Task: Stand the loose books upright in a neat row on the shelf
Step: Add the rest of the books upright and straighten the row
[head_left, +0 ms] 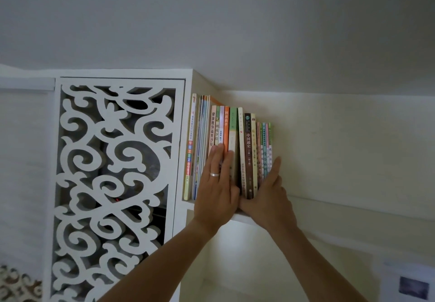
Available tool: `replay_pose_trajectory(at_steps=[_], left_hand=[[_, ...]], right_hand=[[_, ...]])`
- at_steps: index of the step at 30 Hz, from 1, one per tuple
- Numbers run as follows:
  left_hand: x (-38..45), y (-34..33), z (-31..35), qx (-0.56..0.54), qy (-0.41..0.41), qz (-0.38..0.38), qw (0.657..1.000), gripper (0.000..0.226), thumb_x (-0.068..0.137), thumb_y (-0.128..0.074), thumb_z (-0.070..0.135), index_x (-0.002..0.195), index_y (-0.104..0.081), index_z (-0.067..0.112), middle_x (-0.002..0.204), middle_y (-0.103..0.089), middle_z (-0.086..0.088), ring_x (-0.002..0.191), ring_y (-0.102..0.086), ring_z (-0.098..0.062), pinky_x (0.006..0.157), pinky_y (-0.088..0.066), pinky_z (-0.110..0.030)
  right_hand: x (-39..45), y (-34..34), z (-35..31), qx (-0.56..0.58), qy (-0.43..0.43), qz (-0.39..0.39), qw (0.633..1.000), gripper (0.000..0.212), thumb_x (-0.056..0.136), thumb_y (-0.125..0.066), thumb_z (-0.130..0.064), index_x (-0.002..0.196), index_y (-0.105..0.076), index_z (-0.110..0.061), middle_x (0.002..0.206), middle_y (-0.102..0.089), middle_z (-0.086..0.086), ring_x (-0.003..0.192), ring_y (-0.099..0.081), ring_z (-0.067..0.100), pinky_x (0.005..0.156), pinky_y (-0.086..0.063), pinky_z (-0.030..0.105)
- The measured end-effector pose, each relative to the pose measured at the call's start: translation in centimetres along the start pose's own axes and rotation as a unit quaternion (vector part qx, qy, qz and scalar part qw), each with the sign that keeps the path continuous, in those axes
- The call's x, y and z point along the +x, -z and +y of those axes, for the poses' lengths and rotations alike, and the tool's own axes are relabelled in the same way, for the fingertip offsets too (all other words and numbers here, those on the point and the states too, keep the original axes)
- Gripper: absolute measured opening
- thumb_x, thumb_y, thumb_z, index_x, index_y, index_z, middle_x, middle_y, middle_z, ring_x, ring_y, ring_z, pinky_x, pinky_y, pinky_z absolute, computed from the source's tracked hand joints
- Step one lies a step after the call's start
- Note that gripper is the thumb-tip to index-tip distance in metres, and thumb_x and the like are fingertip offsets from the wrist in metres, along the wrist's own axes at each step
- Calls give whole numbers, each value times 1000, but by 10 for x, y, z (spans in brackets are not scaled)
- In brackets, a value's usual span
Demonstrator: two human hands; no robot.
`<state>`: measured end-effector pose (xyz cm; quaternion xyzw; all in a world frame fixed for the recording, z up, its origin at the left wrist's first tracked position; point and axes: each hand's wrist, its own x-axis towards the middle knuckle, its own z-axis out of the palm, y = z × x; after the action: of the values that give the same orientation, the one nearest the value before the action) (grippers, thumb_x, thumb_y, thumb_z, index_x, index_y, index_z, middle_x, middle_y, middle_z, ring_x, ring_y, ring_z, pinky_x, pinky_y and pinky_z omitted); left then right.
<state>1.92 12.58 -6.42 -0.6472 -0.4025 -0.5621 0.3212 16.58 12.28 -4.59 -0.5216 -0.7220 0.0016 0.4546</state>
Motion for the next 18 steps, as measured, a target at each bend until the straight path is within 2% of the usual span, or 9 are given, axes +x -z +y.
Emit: replay_pose_trajectory(at_steps=[3,7,13,18], left_hand=[[-1,0,2,32,1,19,999,60,99,-44,21,155,-36,2,166,-24,-17,157,-19,-32,124,-25,-57],[-1,0,3,83,56,32,994,72,100,-53,30,160,-24,3,170,-10,-18,159,-6,-35,127,-15,-58],[1,-6,-6,146,59,-32,987,86,101,-37,57,161,-14,0,170,1,-24,158,3,-40,127,-10,-58],[0,8,-23,87,9,-83,993,92,99,-37,63,163,-8,3,169,14,-22,157,15,-38,128,7,-51]], right_hand=[[2,0,3,2,9,-12,1000,147,64,-72,-82,154,31,-27,154,-34,16,132,-49,37,97,-52,53],[7,-2,9,44,20,-14,999,143,59,-70,-85,154,27,-38,154,-39,13,129,-54,38,96,-55,58],[15,-2,16,111,27,-39,993,143,52,-78,-78,154,18,-47,152,-42,5,126,-56,38,97,-53,60],[19,-1,19,121,31,-58,991,149,47,-77,-89,154,19,-49,156,-36,6,135,-48,38,105,-46,64]])
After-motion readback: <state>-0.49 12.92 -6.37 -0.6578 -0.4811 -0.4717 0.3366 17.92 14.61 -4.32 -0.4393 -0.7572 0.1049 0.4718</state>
